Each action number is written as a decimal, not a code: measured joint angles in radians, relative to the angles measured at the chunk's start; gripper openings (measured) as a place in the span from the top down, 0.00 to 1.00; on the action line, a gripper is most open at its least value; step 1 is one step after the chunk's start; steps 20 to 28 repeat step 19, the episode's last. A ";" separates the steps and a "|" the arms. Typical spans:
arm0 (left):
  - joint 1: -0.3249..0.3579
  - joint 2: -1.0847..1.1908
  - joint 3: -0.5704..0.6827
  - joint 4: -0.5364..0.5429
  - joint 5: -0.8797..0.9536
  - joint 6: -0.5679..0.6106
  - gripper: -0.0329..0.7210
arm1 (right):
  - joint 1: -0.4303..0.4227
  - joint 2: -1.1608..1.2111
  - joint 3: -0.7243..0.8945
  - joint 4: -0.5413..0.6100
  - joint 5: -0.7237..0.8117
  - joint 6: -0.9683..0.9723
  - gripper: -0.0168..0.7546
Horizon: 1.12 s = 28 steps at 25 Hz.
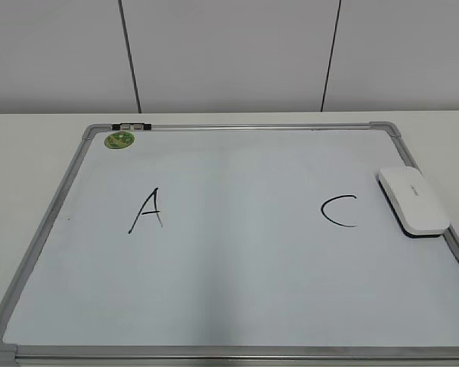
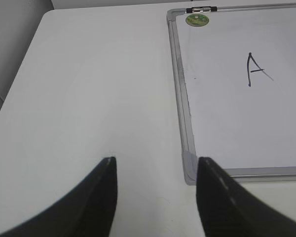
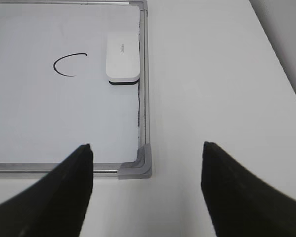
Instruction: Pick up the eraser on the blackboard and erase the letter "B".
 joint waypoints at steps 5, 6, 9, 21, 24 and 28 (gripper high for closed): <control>0.000 0.000 0.000 0.000 0.000 0.000 0.50 | 0.000 0.000 0.000 0.000 0.000 0.000 0.29; 0.000 0.000 0.000 0.000 0.000 0.000 0.50 | 0.000 0.000 0.000 0.000 0.000 0.000 0.29; 0.000 0.000 0.000 0.000 0.000 0.000 0.51 | 0.000 0.000 0.000 0.000 0.000 0.000 0.29; 0.000 0.000 0.000 0.000 0.000 0.000 0.57 | 0.000 0.000 0.000 0.000 0.000 0.000 0.29; 0.000 0.000 0.000 0.000 0.000 0.000 0.57 | 0.000 0.000 0.000 0.000 0.000 0.000 0.29; 0.000 0.000 0.000 0.000 0.000 0.000 0.57 | 0.000 0.000 0.000 0.000 0.000 0.000 0.29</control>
